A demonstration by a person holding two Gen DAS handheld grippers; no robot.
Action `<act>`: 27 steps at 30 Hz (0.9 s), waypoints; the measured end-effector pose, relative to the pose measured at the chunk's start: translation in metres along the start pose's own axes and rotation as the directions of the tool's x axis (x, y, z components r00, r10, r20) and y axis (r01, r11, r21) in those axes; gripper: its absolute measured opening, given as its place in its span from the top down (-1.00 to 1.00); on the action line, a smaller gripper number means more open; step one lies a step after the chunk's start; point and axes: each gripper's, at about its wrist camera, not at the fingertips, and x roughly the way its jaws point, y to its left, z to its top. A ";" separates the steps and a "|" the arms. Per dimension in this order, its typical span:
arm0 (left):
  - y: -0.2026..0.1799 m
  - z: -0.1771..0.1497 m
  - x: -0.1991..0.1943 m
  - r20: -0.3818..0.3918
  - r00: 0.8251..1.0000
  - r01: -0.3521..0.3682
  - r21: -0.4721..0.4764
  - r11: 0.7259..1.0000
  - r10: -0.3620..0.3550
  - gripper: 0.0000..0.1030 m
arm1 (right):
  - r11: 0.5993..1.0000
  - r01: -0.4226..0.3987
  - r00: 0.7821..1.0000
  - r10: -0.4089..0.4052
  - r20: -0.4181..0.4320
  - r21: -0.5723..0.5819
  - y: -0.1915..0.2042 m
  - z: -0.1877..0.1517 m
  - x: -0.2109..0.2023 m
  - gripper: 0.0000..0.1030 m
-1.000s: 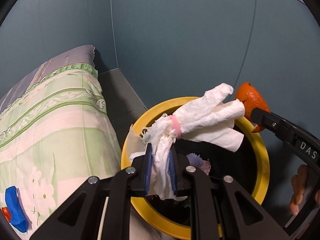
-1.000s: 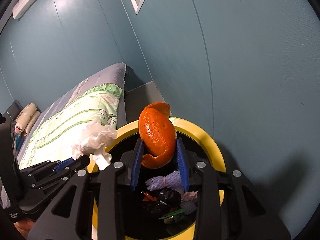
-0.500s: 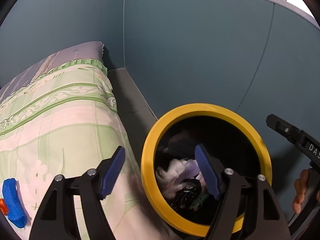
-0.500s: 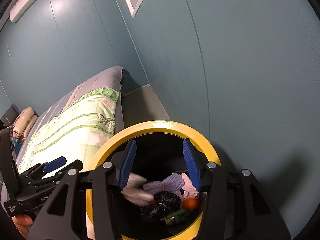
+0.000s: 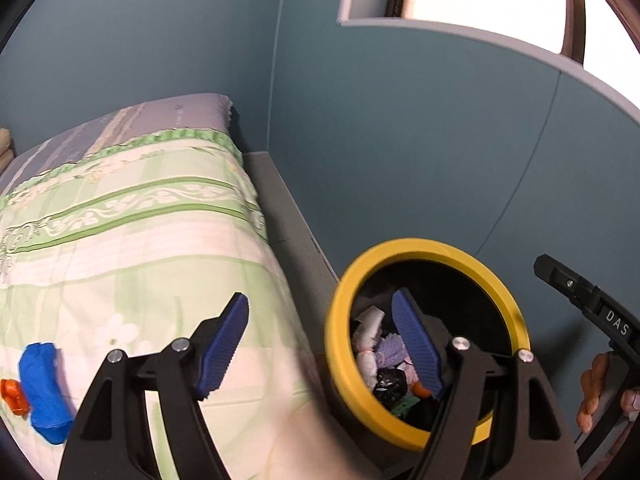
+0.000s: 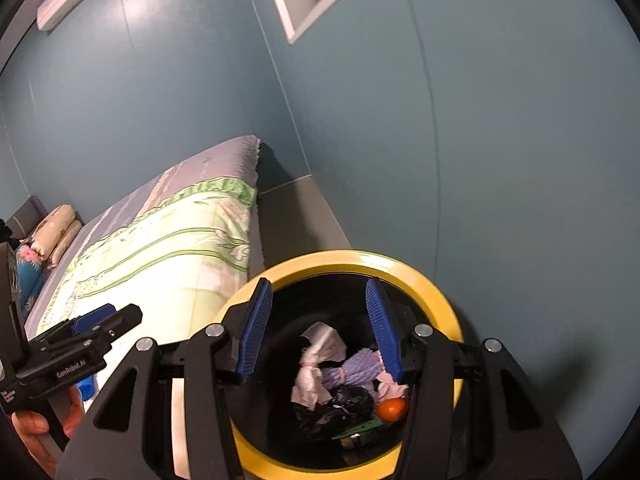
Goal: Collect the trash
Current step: 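Move both open tools back over the blue bag and orange peel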
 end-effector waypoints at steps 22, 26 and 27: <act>0.097 -0.010 -0.150 0.183 0.965 -0.164 -0.128 0.978 0.186 -0.49 | 0.964 -0.188 0.980 0.198 0.034 -0.188 0.119 0.004 -0.042 -0.05; 0.109 -0.016 -0.176 0.210 0.953 -0.190 -0.141 0.972 0.217 -0.50 | 0.951 -0.219 0.972 0.231 0.034 -0.216 0.138 0.002 -0.051 -0.07; 0.112 -0.019 -0.183 0.217 0.949 -0.201 -0.146 0.969 0.230 -0.51 | 0.948 -0.227 0.970 0.240 0.034 -0.223 0.142 0.001 -0.053 -0.09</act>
